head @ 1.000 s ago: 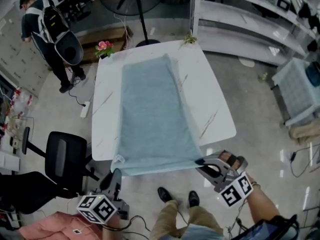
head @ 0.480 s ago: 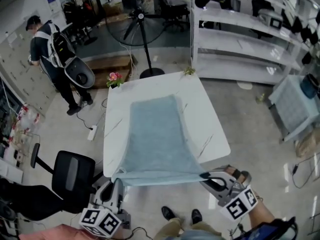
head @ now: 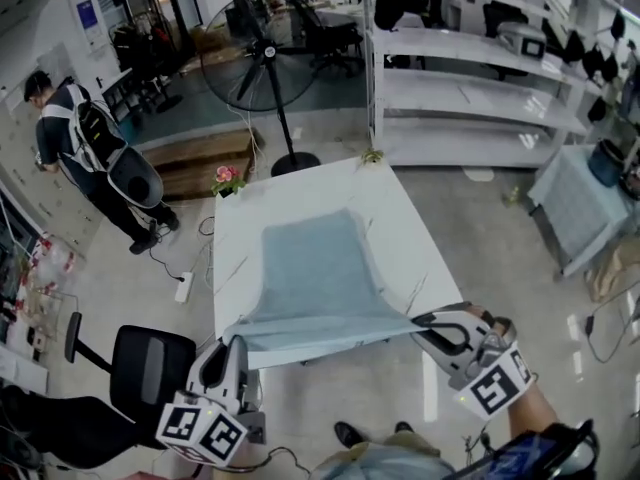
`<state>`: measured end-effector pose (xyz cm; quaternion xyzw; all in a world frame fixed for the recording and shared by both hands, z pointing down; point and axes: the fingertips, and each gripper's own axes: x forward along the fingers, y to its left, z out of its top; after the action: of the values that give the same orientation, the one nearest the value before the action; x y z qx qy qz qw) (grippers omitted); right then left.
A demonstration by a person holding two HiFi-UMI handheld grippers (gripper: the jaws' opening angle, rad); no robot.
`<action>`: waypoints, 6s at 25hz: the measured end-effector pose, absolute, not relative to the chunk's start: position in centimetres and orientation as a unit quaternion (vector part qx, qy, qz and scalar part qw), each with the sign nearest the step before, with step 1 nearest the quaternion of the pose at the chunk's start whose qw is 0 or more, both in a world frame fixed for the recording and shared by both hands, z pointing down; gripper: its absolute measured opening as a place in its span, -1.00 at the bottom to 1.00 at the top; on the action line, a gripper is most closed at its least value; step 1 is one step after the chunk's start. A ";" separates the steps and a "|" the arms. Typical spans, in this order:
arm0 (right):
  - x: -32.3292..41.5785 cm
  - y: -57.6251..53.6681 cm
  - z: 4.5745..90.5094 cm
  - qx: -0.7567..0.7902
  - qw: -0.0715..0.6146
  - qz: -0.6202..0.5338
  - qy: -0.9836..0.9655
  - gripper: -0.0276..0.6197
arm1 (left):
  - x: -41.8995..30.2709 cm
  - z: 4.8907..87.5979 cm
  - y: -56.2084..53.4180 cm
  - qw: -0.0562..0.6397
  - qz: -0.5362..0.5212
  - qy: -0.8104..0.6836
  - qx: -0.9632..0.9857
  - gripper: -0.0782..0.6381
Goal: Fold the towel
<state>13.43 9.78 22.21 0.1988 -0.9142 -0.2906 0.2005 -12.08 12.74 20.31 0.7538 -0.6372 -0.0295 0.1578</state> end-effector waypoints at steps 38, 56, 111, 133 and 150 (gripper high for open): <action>5.4 -19.3 28.6 0.235 0.228 -0.200 -0.923 -0.83 | -19.1 29.6 -12.6 0.221 0.049 -0.668 0.709 -0.68; 4.1 -28.4 36.6 0.220 0.258 -0.135 -0.931 -0.83 | -20.5 38.0 -22.1 0.263 0.098 -0.669 0.688 -0.68; -0.3 -36.6 45.8 0.262 0.266 -0.005 -0.928 -0.60 | -21.3 46.1 -22.7 0.360 0.074 -0.634 0.680 -0.17; 5.2 -10.5 48.4 0.193 0.336 0.022 -0.921 -0.84 | -15.1 50.5 -5.8 0.357 0.182 -0.528 0.749 -0.54; 9.9 -2.8 52.7 0.177 0.404 0.021 -0.897 -0.87 | -13.0 52.6 3.1 0.352 0.242 -0.520 0.740 -0.64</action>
<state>9.94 -2.82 52.67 0.1766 -0.8971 0.0205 0.4044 -13.02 3.12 52.58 0.7398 -0.5200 0.2416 0.3521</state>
